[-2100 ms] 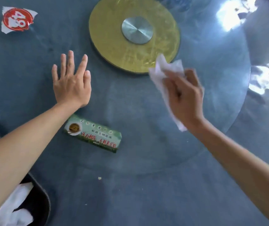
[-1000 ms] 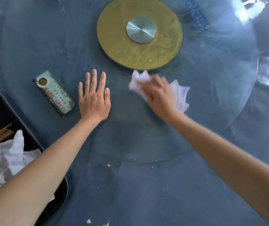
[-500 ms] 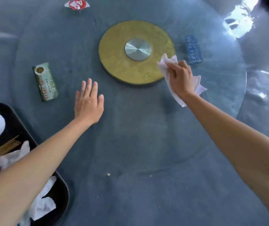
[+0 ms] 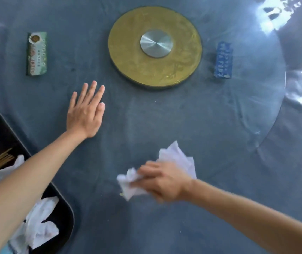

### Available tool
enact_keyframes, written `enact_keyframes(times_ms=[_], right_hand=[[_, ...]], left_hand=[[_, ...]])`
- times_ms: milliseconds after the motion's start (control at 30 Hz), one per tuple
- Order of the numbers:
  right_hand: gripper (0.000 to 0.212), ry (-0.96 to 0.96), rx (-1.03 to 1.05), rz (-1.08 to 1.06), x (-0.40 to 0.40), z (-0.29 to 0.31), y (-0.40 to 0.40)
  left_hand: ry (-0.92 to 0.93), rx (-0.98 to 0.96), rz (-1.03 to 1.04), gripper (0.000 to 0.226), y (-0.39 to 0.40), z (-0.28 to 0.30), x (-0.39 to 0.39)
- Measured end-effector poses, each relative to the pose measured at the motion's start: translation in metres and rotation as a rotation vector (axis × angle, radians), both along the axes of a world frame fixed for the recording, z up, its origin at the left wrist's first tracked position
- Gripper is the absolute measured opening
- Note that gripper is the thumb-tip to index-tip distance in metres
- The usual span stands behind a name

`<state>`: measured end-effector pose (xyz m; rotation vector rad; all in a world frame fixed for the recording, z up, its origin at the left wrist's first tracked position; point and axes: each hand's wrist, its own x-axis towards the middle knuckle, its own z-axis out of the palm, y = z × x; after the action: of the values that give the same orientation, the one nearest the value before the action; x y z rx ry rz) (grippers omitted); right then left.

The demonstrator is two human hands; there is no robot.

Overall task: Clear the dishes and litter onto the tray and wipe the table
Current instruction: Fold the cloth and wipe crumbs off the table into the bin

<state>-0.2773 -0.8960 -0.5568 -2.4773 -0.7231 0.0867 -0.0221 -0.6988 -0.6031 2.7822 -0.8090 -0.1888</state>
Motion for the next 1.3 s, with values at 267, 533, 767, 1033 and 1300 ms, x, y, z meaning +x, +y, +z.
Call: enact_keyframes(times_ms=[267, 533, 767, 1033, 1300], right_hand=[[0.036, -0.139, -0.251, -1.028, 0.160, 0.010, -0.177], [0.019, -0.077, -0.044, -0.493, 0.007, -0.017, -0.008], [0.032, -0.116, -0.169, -0.519, 0.005, 0.007, -0.086], [0.025, -0.183, -0.218, -1.050, 0.124, -0.007, -0.131], [0.038, 0.084, -0.145, 0.082, -0.059, -0.004, 0.047]], left_hand=[[0.162, -0.071, 0.238, 0.055, -0.060, 0.024, -0.058], [0.050, -0.002, 0.110, 0.059, -0.031, 0.001, -0.053], [0.050, 0.047, 0.051, 0.065, -0.007, 0.011, -0.005], [0.045, 0.014, 0.059, 0.056, -0.058, 0.005, -0.096], [0.007, 0.013, -0.099, 0.056, -0.008, 0.002, -0.024]])
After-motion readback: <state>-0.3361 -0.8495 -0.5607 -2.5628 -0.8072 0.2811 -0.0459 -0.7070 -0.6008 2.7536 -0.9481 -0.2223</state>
